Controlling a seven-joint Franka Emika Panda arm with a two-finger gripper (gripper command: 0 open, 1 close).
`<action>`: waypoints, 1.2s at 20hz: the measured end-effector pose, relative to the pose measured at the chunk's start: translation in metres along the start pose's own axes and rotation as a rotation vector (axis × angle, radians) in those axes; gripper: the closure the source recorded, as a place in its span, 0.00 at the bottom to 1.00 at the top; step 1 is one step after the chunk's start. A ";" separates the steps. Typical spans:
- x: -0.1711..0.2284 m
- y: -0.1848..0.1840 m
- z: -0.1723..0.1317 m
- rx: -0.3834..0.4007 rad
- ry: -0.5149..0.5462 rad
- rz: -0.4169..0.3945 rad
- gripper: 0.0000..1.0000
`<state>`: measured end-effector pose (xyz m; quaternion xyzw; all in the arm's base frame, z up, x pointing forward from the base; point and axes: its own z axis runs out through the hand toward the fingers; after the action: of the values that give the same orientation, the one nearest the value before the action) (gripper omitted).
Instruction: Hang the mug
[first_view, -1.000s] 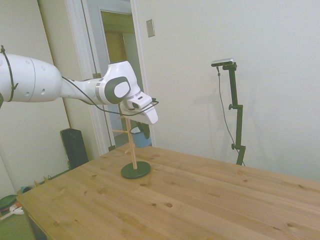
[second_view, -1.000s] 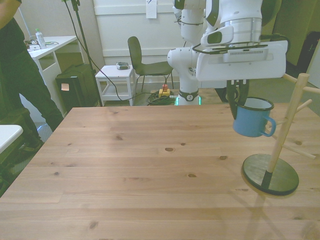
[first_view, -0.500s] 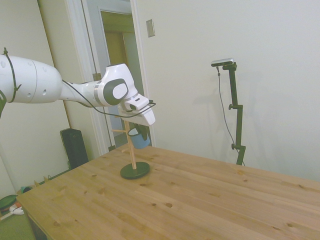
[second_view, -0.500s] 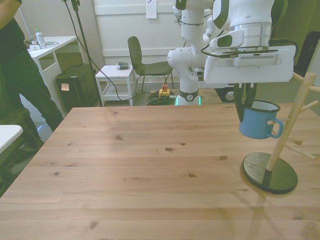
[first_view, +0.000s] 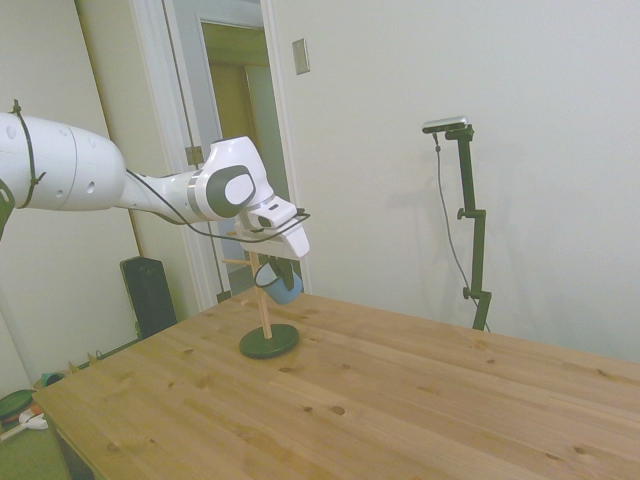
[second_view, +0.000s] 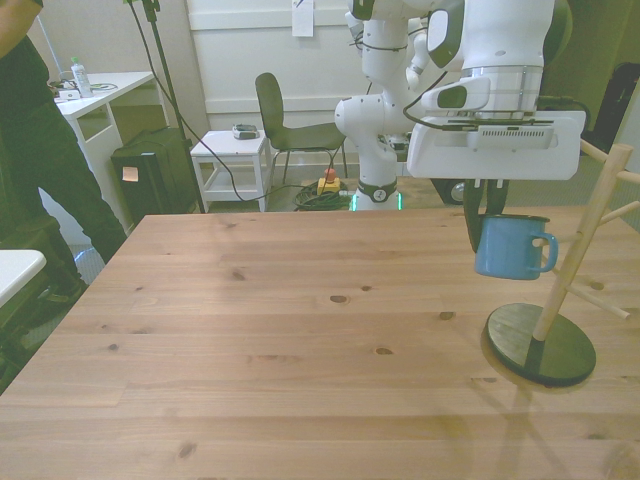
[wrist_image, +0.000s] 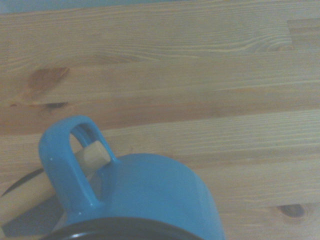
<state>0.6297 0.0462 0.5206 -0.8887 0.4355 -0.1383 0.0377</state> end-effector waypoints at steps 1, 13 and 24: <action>-0.001 0.000 0.000 -0.001 0.000 -0.001 0.00; -0.002 0.002 -0.002 0.000 0.002 -0.002 0.00; 0.000 0.025 -0.007 0.004 0.012 0.019 0.00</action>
<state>0.6088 0.0311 0.5226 -0.8836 0.4439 -0.1442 0.0383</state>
